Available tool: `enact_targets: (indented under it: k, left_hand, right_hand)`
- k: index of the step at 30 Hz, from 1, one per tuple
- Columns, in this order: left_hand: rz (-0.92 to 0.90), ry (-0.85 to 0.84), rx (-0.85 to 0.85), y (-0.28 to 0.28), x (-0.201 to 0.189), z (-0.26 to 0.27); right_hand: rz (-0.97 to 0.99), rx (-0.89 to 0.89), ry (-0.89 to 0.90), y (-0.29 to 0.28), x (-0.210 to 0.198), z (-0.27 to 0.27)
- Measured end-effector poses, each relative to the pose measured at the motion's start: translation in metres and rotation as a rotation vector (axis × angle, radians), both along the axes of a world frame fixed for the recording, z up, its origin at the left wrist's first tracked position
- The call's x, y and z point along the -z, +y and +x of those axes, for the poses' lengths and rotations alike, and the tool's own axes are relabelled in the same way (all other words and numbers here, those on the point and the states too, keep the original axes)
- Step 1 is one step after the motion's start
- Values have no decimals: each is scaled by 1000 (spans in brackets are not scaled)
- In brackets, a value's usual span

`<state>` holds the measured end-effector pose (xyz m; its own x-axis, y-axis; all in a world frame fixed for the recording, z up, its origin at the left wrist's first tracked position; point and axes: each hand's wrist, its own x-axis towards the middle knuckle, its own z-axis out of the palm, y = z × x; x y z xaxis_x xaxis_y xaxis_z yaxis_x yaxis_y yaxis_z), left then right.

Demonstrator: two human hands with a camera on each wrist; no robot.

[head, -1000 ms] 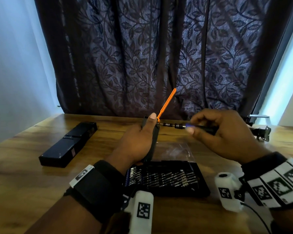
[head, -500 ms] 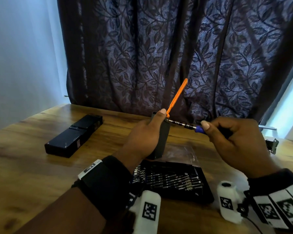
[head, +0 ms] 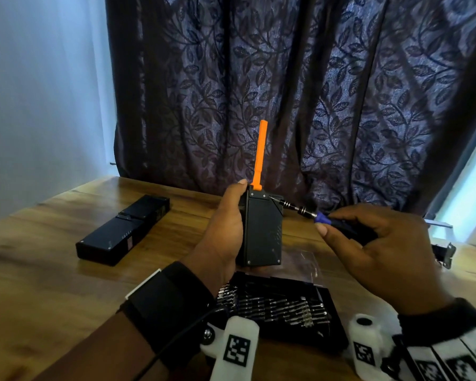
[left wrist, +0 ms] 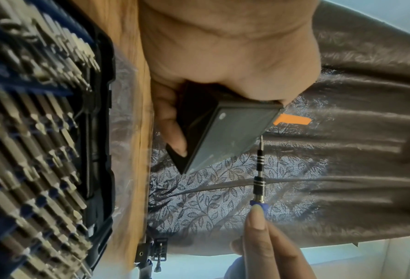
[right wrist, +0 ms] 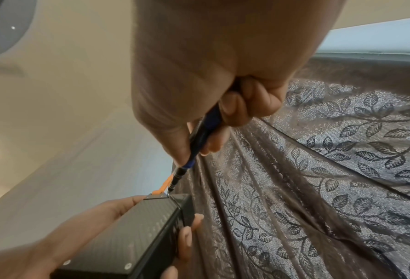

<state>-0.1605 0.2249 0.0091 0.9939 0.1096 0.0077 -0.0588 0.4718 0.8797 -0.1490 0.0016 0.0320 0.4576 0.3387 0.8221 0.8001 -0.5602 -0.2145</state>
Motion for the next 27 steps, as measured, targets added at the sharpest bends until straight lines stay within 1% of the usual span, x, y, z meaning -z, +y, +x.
enact_targets:
  k: [2, 5, 12, 15, 21, 27]
  left_hand:
    - [24, -21, -20, 0, 2, 3]
    - [61, -25, 8, -1, 4, 1]
    - [42, -56, 45, 0, 2, 0]
    - [68, -60, 33, 1, 3, 0]
    - [118, -46, 30, 1, 4, 2]
    - [179, -8, -6, 1, 4, 0]
  right_hand:
    - [10, -4, -2, 0, -1, -1]
    - [33, -13, -1, 1, 0, -2]
    - [0, -40, 3, 3, -1, -4]
    - [3, -43, 13, 3, 0, -3]
    - [-12, -38, 26, 1, -1, -1]
    - [-70, -31, -5, 0, -4, -2]
